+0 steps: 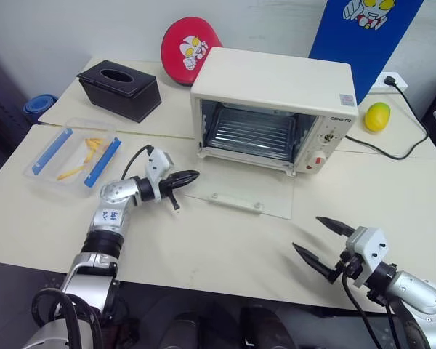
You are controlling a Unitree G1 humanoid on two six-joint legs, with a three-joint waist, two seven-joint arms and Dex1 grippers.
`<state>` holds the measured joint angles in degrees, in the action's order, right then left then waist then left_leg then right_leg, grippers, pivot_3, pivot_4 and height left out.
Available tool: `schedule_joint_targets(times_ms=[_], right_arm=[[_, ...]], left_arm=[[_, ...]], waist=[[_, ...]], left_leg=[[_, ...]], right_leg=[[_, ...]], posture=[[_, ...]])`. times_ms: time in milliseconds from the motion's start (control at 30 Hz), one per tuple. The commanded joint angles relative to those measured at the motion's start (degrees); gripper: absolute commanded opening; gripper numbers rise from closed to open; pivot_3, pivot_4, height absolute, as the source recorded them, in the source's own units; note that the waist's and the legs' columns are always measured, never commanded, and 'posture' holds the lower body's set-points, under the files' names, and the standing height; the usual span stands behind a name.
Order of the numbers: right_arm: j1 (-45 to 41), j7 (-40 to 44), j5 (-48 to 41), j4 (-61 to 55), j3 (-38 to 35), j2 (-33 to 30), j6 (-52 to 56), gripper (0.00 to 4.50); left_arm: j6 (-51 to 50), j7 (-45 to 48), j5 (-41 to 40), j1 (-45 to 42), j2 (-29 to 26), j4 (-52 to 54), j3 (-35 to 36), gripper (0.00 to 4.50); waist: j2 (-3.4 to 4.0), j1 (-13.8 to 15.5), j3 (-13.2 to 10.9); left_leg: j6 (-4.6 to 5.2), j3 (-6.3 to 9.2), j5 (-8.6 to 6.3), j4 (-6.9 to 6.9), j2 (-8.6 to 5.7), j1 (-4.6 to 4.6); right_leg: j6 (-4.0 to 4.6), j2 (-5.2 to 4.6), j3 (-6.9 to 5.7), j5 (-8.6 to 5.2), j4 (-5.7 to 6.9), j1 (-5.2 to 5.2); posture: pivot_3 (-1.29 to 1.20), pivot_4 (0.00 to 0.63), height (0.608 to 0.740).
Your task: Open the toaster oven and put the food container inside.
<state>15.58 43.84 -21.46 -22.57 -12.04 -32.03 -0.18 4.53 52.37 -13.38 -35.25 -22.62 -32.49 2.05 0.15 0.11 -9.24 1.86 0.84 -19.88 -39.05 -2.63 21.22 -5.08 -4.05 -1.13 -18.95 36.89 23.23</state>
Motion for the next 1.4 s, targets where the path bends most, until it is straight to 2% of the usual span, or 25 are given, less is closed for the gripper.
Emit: schedule_joint_targets(times_ms=[33, 67, 100, 200, 267, 367, 467, 567, 667, 800, 933, 967, 1067, 1200, 1400], right_arm=[[-4.29, 2.91, -4.51, 0.12, 1.69, 1.25, -0.78, 4.50], [-6.26, 3.66, -5.95, 0.78, 2.55, 2.11, -0.56, 4.50], [-8.08, 4.25, -6.60, 1.49, 3.26, 2.99, -1.22, 4.50], [-12.36, 5.62, -6.12, 3.65, 5.26, 4.81, -2.80, 4.50], [-15.46, 6.89, -5.73, 5.33, 7.04, 5.93, -3.99, 4.50], [-19.27, 9.26, -6.14, 6.99, 9.18, 7.25, -5.49, 4.50], [-21.90, 9.78, -7.57, 7.72, 9.66, 8.04, -4.43, 4.50], [-23.71, 11.90, -7.18, 7.80, 11.07, 8.05, -5.18, 4.50], [-24.66, 14.16, -6.76, 8.24, 13.02, 7.96, -6.03, 4.50], [-25.34, 16.32, -7.20, 8.81, 14.83, 7.46, -4.83, 4.50], [-28.52, 16.43, -6.20, 12.29, 15.05, 8.31, -5.78, 4.50], [-29.43, 16.67, -6.11, 12.84, 15.21, 8.40, -6.03, 4.50], [-30.85, 17.21, -5.75, 14.03, 15.46, 8.60, -6.63, 4.50], [-30.63, 16.80, -5.17, 14.38, 15.52, 8.85, -7.15, 4.50], [-27.46, 13.71, -4.35, 11.65, 15.09, 9.49, -7.51, 4.50]], left_arm=[[-4.82, -3.01, -6.59, 5.97, -0.02, 10.96, 5.64, 0.60], [-6.43, -3.73, -9.27, 8.73, -0.29, 15.39, 7.85, 0.96], [-7.86, -4.90, -11.22, 11.50, -0.71, 19.47, 9.96, 1.04], [-10.93, -9.48, -14.68, 19.86, -2.26, 29.48, 16.65, 1.99], [-12.76, -13.02, -17.01, 27.71, -3.39, 35.26, 23.51, 2.58], [-15.15, -20.04, -21.70, 40.62, -1.59, 41.69, 35.99, 3.46], [-17.65, -27.52, -28.45, 48.70, 1.85, 46.22, 46.14, 4.39], [-24.33, -35.54, -37.19, 53.00, 3.71, 46.20, 52.73, 4.45], [-27.12, -37.83, -39.38, 54.42, 3.00, 47.94, 52.79, 4.45], [-35.25, -46.53, -43.64, 48.82, -2.39, 49.10, 51.01, 4.45], [-49.60, -59.17, -52.98, 41.29, -9.66, 46.18, 48.90, 4.45], [-51.72, -64.38, -54.45, 37.15, -10.83, 44.40, 48.26, 4.45], [-55.43, -71.14, -54.15, 28.02, -13.49, 39.68, 45.24, 4.45], [-58.21, -78.57, -53.77, 18.71, -13.64, 31.06, 44.21, 4.45], [-60.64, -79.45, -48.14, 10.80, -15.74, 20.76, 40.03, 4.45]], waist=[[-0.01, -0.16, 0.00], [-0.01, -0.27, 0.00], [-0.03, -0.72, -0.01], [-0.03, -0.69, -0.03], [-0.03, -0.70, -0.03], [-0.02, -1.16, -0.03], [-0.07, -0.56, -0.06], [-0.17, 0.79, -0.10], [-0.17, 1.41, -0.10], [-0.25, 1.39, -0.07], [-0.24, 0.64, -0.07], [-0.21, 0.31, -0.09], [-0.22, -0.10, -0.12], [-0.22, -0.60, -0.12], [-0.24, -0.26, -0.12]], left_leg=[[0.00, 0.02, 0.00, 0.00, 0.01, 0.00], [0.00, 0.01, 0.00, -0.01, 0.02, 0.01], [0.00, 0.01, 0.00, 0.00, 0.02, 0.01], [-0.03, 0.11, 0.00, 0.01, 0.07, 0.00], [-0.04, 0.11, 0.00, 0.03, 0.07, -0.02], [-0.02, 0.09, -0.03, 0.10, 0.07, -0.03], [0.04, 0.13, -0.07, 0.08, 0.07, -0.03], [0.12, 0.28, -0.12, -0.01, 0.07, -0.10], [0.26, 0.32, -0.29, 0.00, 0.06, -0.39], [0.26, 0.53, -0.34, 0.01, 0.02, -0.39], [0.18, 0.54, -0.33, 0.02, -0.02, -0.45], [0.17, 0.53, -0.33, 0.03, -0.03, -0.51], [0.11, 0.53, -0.31, 0.09, -0.06, -0.64], [0.06, 0.52, -0.32, 0.15, -0.07, -0.67], [0.02, 0.54, -0.33, 0.11, -0.06, -0.66]], right_leg=[[0.00, 0.00, 0.00, 0.00, 0.01, 0.00], [0.00, 0.00, 0.00, 0.00, 0.01, 0.00], [0.00, 0.00, 0.00, 0.00, 0.01, 0.01], [0.01, 0.05, 0.04, 0.00, 0.00, 0.04], [0.03, 0.05, 0.05, -0.01, -0.01, 0.05], [0.04, 0.05, 0.08, -0.02, -0.04, 0.04], [0.06, 0.04, 0.08, -0.03, -0.12, 0.00], [0.06, 0.03, 0.05, -0.03, -0.38, -0.32], [0.07, 0.03, 0.05, -0.04, -0.55, -0.69], [0.08, 0.04, 0.04, -0.04, -0.68, -0.80], [0.08, 0.05, 0.05, -0.04, -0.49, -0.74], [0.08, 0.05, 0.06, -0.04, -0.41, -0.74], [0.10, 0.08, 0.07, -0.05, -0.23, -0.74], [0.10, 0.14, 0.07, -0.05, 0.05, -0.67], [0.09, 0.18, 0.05, -0.05, 0.05, -0.65]], posture=[[0.00, 0.150, 0.740], [0.00, 0.150, 0.740], [0.00, 0.150, 0.740], [0.00, 0.150, 0.740], [0.00, 0.150, 0.740], [0.00, 0.150, 0.740], [0.00, 0.150, 0.740], [0.00, 0.150, 0.740], [0.00, 0.150, 0.740], [0.00, 0.150, 0.740], [0.00, 0.150, 0.740], [0.00, 0.150, 0.740], [0.00, 0.150, 0.740], [0.00, 0.150, 0.740], [0.00, 0.150, 0.740]])
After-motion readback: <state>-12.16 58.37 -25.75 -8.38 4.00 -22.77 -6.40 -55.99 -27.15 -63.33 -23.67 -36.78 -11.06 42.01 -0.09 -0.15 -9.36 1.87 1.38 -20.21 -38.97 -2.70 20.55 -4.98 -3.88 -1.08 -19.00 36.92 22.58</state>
